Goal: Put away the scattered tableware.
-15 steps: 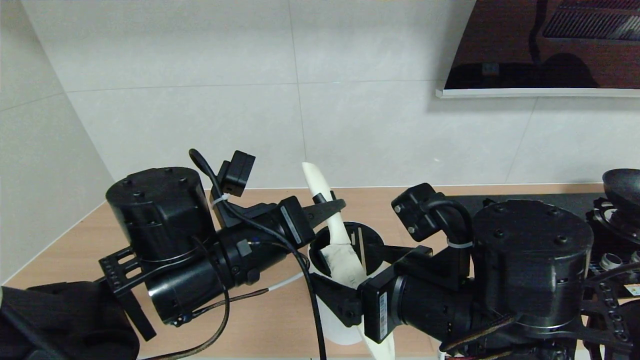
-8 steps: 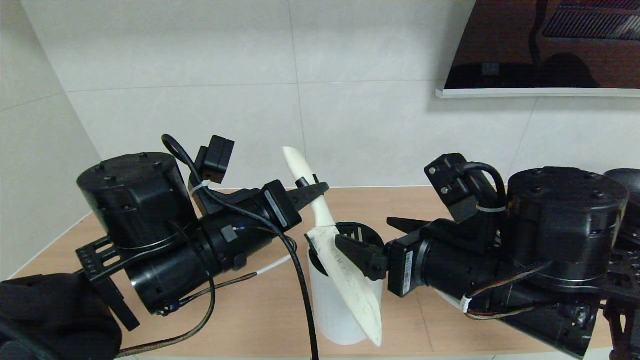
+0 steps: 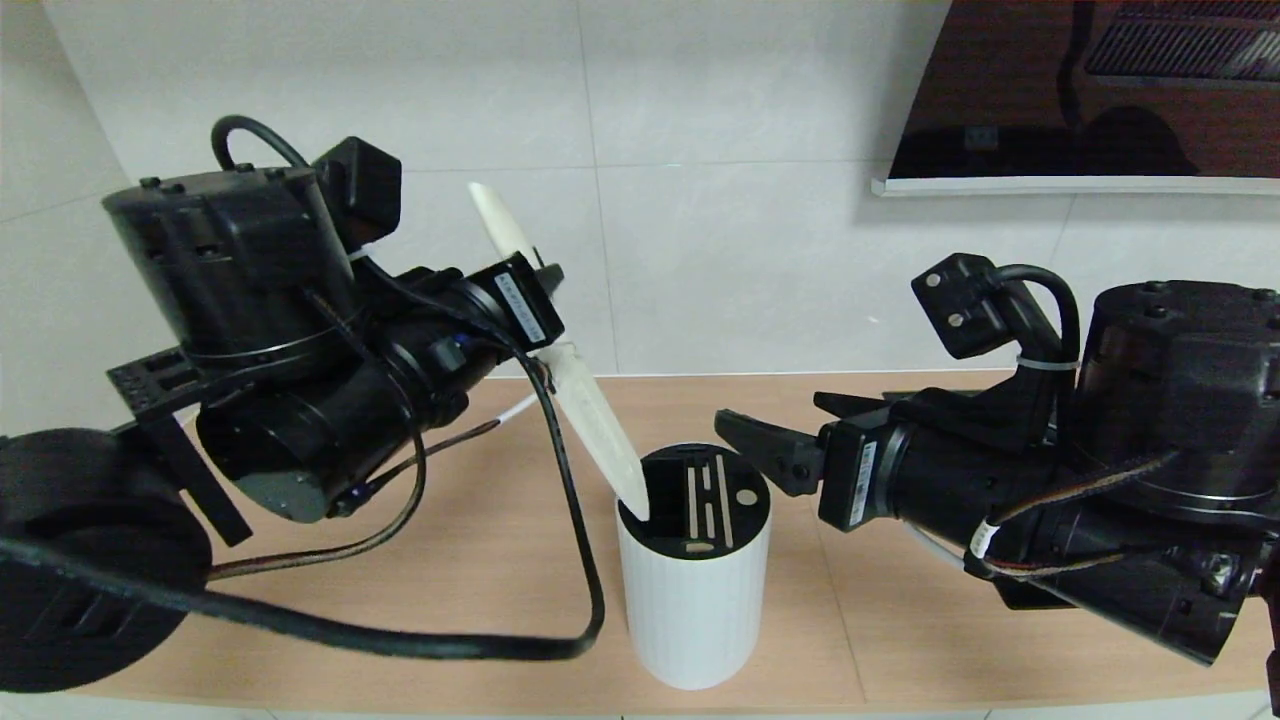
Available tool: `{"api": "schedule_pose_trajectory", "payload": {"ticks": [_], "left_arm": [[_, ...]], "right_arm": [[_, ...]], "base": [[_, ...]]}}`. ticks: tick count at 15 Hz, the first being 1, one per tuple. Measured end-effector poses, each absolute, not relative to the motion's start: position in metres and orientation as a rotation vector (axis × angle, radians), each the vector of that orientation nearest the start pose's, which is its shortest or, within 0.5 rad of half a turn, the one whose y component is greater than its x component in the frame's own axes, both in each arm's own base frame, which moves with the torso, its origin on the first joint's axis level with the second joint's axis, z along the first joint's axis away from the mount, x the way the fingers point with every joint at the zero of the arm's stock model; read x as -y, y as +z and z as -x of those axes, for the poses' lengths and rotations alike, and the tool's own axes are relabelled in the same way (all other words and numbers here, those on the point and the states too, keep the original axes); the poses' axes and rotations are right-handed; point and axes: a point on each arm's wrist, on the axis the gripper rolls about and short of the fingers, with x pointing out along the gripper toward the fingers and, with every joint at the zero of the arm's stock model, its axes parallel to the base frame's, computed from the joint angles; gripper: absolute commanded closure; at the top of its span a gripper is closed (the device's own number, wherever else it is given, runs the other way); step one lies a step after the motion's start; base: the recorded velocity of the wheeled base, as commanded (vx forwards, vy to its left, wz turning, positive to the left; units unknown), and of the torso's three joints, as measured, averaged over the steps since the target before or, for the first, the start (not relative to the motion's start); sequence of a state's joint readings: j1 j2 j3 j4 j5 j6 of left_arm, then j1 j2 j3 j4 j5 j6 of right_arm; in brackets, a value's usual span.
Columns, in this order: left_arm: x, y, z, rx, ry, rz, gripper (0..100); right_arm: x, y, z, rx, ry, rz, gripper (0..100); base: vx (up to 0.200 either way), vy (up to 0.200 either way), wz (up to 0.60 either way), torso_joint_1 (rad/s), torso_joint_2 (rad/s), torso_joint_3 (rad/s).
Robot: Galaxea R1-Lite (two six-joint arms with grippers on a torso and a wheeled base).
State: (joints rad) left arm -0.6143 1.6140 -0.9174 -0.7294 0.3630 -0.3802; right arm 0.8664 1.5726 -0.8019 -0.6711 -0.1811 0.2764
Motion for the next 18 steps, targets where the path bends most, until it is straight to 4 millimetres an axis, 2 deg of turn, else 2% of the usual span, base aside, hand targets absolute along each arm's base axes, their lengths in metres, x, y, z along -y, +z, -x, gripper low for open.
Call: {"api": "schedule_pose_trajectory", "payload": {"ticks": [2, 5, 12, 18], "left_arm": [[0.171, 0.251, -0.247, 0.093, -0.183, 0.306, 100], [0.182, 0.248, -0.236, 0.218, -0.209, 0.268, 100], [0.214, 0.224, -0.233, 0.153, -0.233, 0.232, 100], [0.225, 0.213, -0.237, 0.125, -0.223, 0.213, 100]], "right_arm": [[-0.210, 0.222, -0.186, -0.183, 0.663, -0.213, 0], [-0.211, 0.220, -0.187, -0.188, 0.660, -0.210, 0], [-0.212, 0.215, -0.193, -0.201, 0.644, -0.202, 0], [-0.213, 0.213, -0.194, -0.206, 0.643, -0.199, 0]], "base": [[0.000, 0.000, 0.00, 0.000, 0.00, 0.000], [0.000, 0.000, 0.00, 0.000, 0.00, 0.000], [0.000, 0.000, 0.00, 0.000, 0.00, 0.000], [0.000, 0.000, 0.00, 0.000, 0.00, 0.000]]}}
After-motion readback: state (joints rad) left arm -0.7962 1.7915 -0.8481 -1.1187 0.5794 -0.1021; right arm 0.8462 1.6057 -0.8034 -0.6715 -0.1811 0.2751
